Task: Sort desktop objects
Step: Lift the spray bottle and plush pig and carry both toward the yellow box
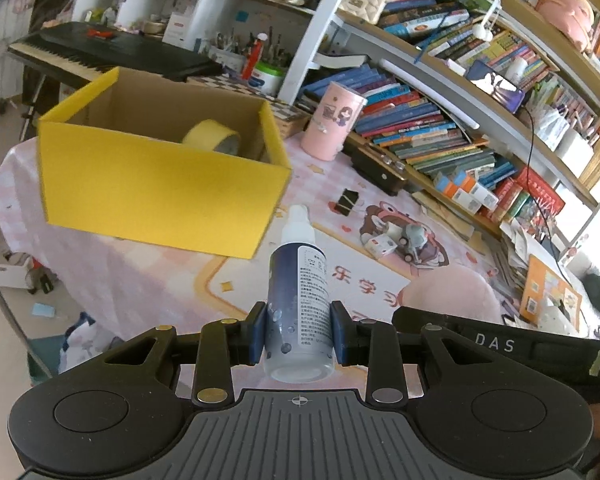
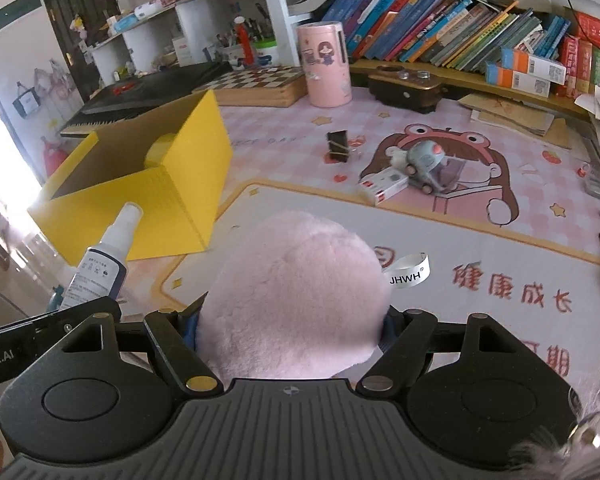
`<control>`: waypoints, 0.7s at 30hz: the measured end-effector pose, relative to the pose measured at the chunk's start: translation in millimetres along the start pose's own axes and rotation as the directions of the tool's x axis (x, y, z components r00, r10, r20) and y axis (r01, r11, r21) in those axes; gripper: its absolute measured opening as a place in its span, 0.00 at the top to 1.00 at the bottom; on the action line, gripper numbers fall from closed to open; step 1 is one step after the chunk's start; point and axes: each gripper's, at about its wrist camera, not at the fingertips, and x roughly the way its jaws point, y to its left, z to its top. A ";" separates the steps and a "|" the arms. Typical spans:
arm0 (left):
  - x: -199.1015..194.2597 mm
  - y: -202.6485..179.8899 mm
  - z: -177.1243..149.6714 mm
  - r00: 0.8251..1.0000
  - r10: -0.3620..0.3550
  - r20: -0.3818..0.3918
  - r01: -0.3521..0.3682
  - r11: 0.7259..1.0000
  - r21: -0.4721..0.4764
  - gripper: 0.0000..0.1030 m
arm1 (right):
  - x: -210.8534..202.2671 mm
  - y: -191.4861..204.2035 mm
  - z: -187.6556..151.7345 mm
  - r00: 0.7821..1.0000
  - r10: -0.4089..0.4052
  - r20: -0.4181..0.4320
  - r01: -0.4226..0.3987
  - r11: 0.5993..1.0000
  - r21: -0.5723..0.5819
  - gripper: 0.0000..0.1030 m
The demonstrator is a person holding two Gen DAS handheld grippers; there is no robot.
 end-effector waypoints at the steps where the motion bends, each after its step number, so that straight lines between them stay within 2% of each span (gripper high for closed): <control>1: -3.6 4.4 0.0 1.000 -0.001 -0.001 0.001 1.000 -0.004 0.70 | -1.2 4.8 -1.9 1.000 -0.001 0.001 0.001 1.000 -0.002 0.27; 21: -55.3 65.2 -19.9 0.999 -0.016 -0.034 0.015 0.999 -0.036 0.70 | -22.4 85.1 -51.5 1.000 -0.005 -0.029 0.004 1.000 -0.029 0.27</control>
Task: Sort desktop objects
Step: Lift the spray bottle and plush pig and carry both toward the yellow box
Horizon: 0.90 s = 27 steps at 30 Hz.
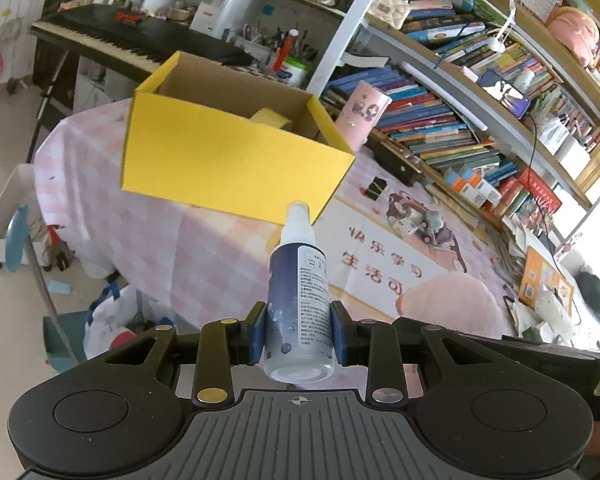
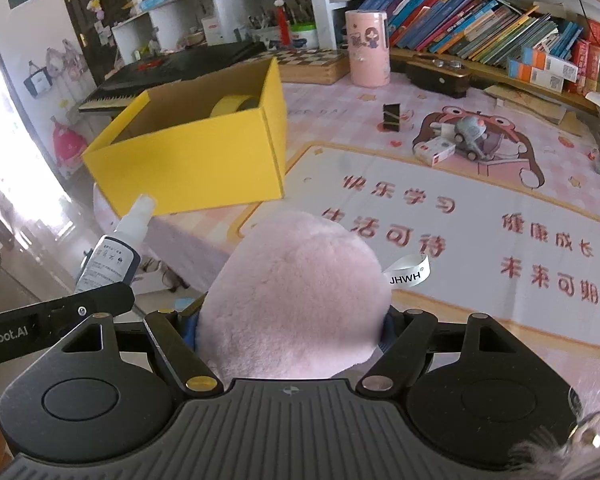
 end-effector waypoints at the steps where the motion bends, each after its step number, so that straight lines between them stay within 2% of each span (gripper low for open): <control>1: -2.6 2.4 -1.6 1.000 0.000 -0.001 0.000 1.000 0.000 0.70 | -0.7 3.5 -3.0 1.000 0.001 -0.003 -0.001 1.000 0.000 0.27; 15: -31.0 33.5 -10.9 1.000 0.003 0.011 -0.003 1.000 -0.006 0.70 | -4.3 47.5 -28.0 1.000 0.019 -0.020 -0.019 1.000 -0.010 0.27; 27: -49.3 52.8 -10.8 0.999 0.022 0.048 -0.021 0.999 -0.030 0.70 | -3.6 76.5 -26.8 0.999 0.046 -0.012 -0.047 0.997 -0.055 0.27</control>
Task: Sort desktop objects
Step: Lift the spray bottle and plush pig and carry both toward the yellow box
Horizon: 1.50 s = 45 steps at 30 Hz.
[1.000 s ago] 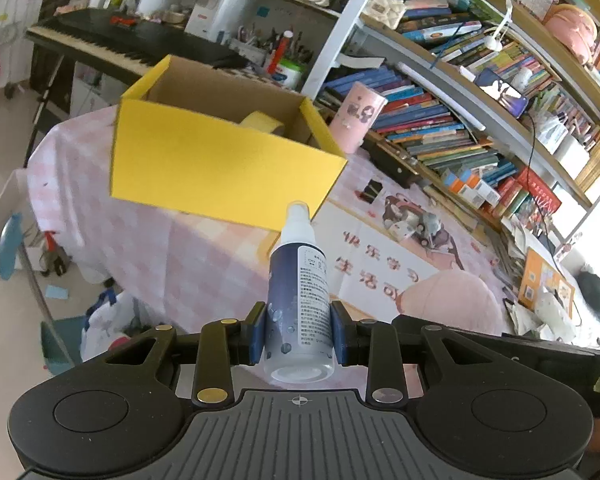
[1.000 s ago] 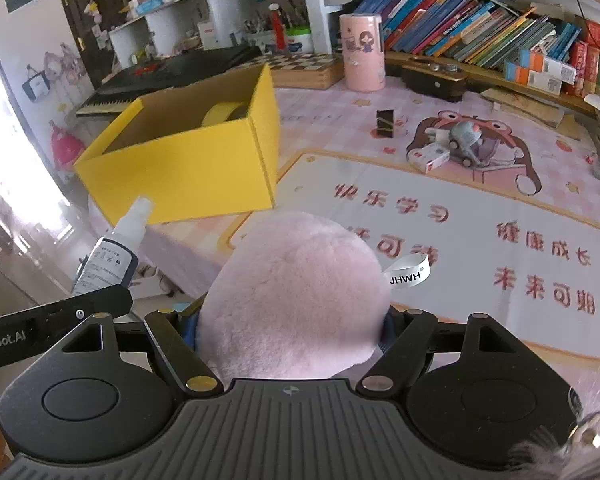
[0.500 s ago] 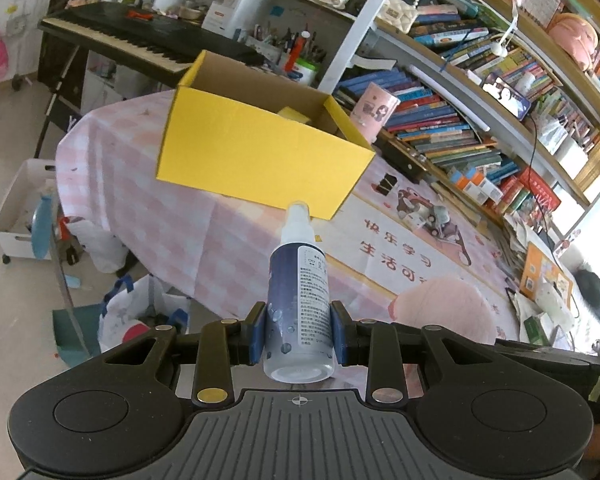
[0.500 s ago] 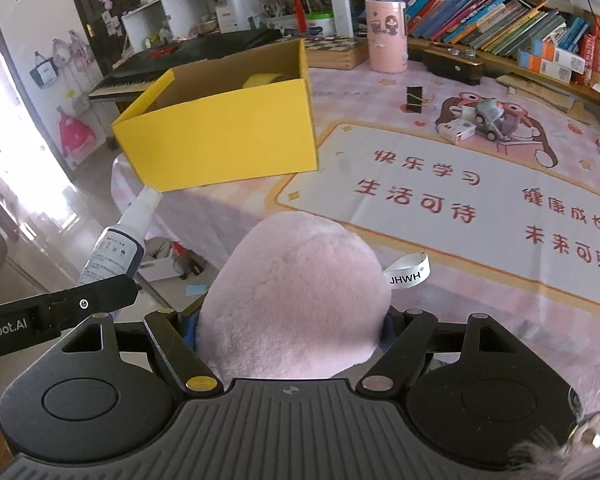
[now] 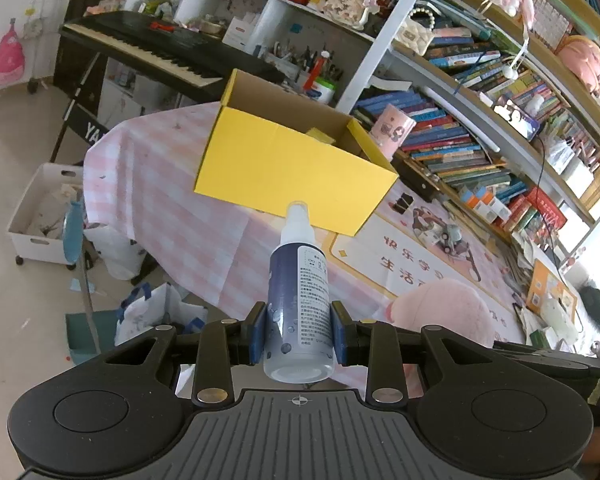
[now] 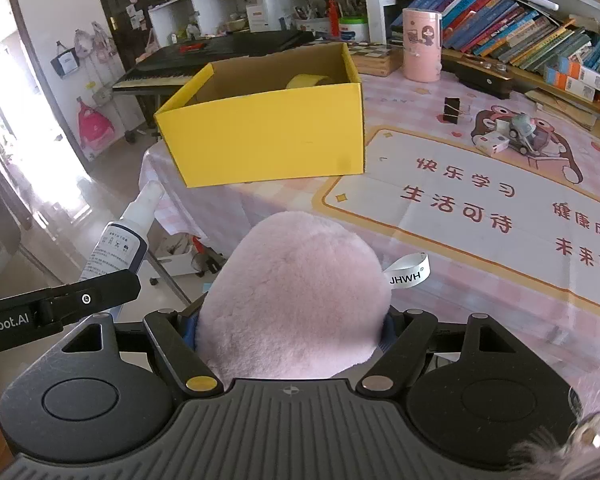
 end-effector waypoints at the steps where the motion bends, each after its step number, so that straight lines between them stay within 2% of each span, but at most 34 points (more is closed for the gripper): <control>1: -0.5 0.7 0.2 1.000 0.001 0.001 -0.001 1.000 0.000 0.70 | 0.1 1.1 0.0 1.000 0.001 0.000 -0.001 1.000 -0.002 0.27; 21: -3.8 5.3 7.4 1.000 -0.022 0.019 0.021 0.999 0.034 0.70 | 4.7 15.3 2.6 1.000 0.003 -0.006 -0.004 1.000 -0.015 0.27; 29: 1.7 4.9 17.2 0.999 -0.022 0.047 0.020 0.999 0.042 0.70 | 10.2 16.6 14.0 1.000 0.008 0.013 -0.008 1.000 -0.030 0.27; 37: 18.1 -2.7 47.8 0.995 -0.024 0.096 0.017 0.997 0.072 0.70 | 18.4 7.9 46.6 0.996 0.018 0.084 -0.014 0.999 -0.048 0.27; 45: 45.7 -17.6 95.5 0.984 -0.042 0.174 0.024 0.995 0.101 0.70 | 31.6 -6.8 105.8 0.985 0.052 0.167 -0.044 0.998 -0.050 0.27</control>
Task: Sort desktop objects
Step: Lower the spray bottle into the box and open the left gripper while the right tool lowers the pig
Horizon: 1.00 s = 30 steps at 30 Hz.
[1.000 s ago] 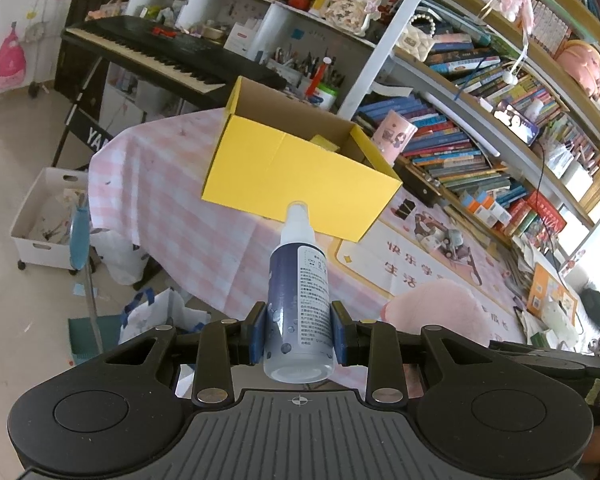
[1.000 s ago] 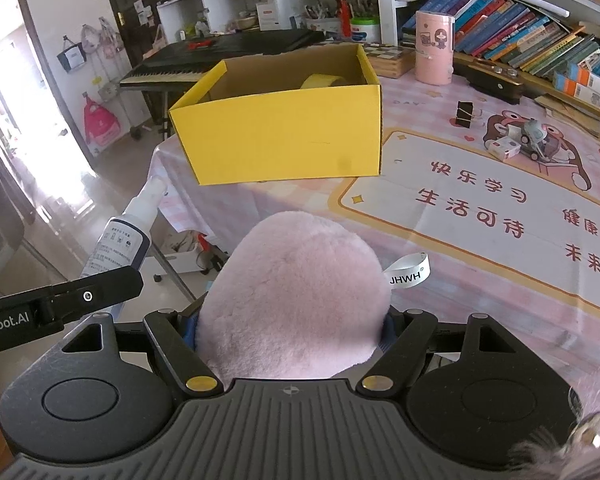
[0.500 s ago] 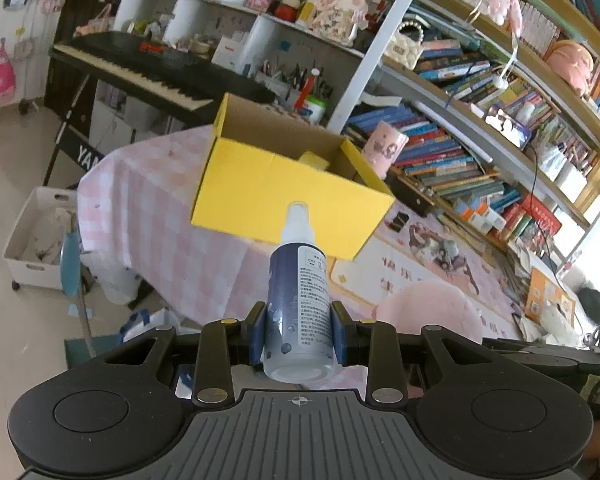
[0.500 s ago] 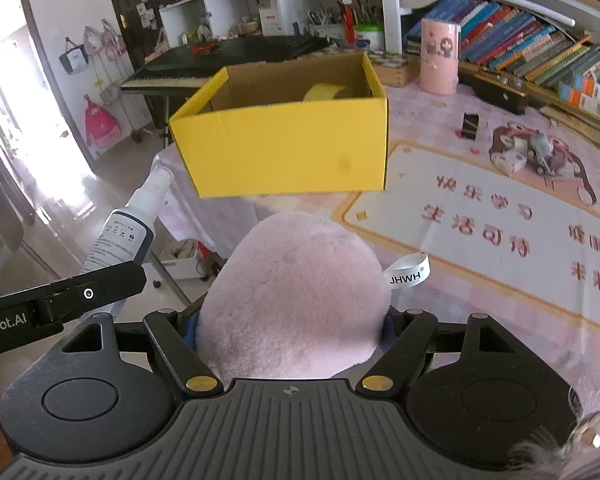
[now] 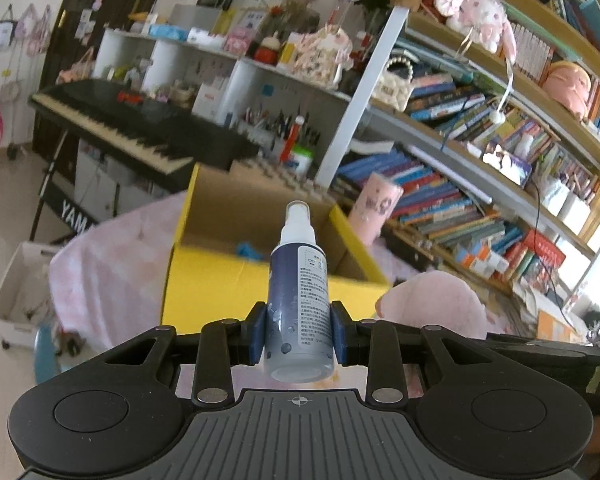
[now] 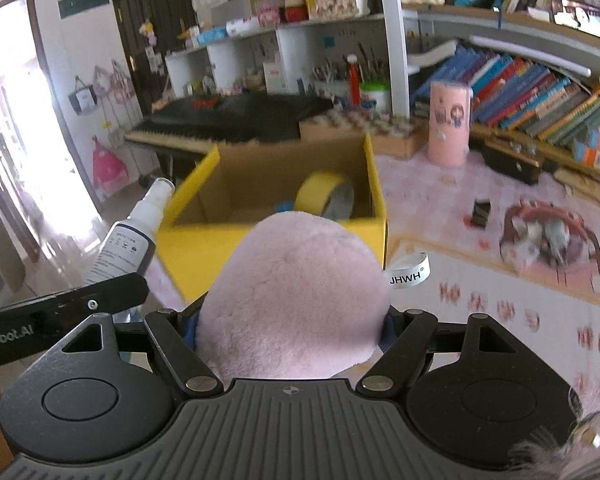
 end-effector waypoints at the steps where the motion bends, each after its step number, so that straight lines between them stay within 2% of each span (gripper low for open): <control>1: 5.7 -1.7 6.1 1.000 0.001 0.011 -0.001 1.000 0.005 0.70 | 3.4 -2.4 8.3 1.000 0.005 0.012 -0.005 1.000 0.001 0.27; 9: 43.8 -11.4 36.4 0.998 0.042 0.053 -0.043 0.999 0.023 0.70 | 33.5 -21.4 56.3 0.997 0.036 0.065 -0.035 0.999 -0.014 0.27; 18: 86.5 -4.8 44.8 0.990 0.137 0.022 -0.138 0.990 0.024 0.70 | 69.4 -38.6 82.1 0.996 0.048 0.074 -0.046 0.998 -0.038 0.27; 22: 105.4 -0.7 40.8 0.983 0.182 -0.016 -0.181 0.983 0.033 0.70 | 85.6 -43.1 89.1 0.996 0.066 0.059 -0.062 0.996 -0.061 0.27; 29: 127.7 -4.2 39.3 0.968 0.248 -0.030 -0.242 0.962 0.127 0.71 | 115.8 -44.8 93.9 0.994 0.107 0.008 -0.105 0.988 -0.110 0.27; 30: 131.1 -4.7 39.5 0.967 0.254 -0.034 -0.247 0.959 0.137 0.75 | 120.2 -44.6 94.1 0.993 0.115 -0.003 -0.114 0.986 -0.121 0.27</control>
